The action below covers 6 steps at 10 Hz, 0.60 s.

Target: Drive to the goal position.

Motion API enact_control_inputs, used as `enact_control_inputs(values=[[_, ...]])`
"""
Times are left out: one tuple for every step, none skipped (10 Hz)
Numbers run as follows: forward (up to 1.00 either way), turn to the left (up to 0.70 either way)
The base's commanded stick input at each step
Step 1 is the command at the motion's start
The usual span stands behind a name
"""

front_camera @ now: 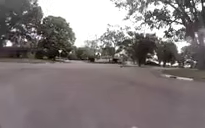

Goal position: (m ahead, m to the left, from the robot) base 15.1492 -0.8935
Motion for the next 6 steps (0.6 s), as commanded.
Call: enact_control_inputs(values=[[0.7,0.0],[0.7,0.0],[0.7,0.0],[0.7,0.0],[0.7,0.0],[0.7,0.0]])
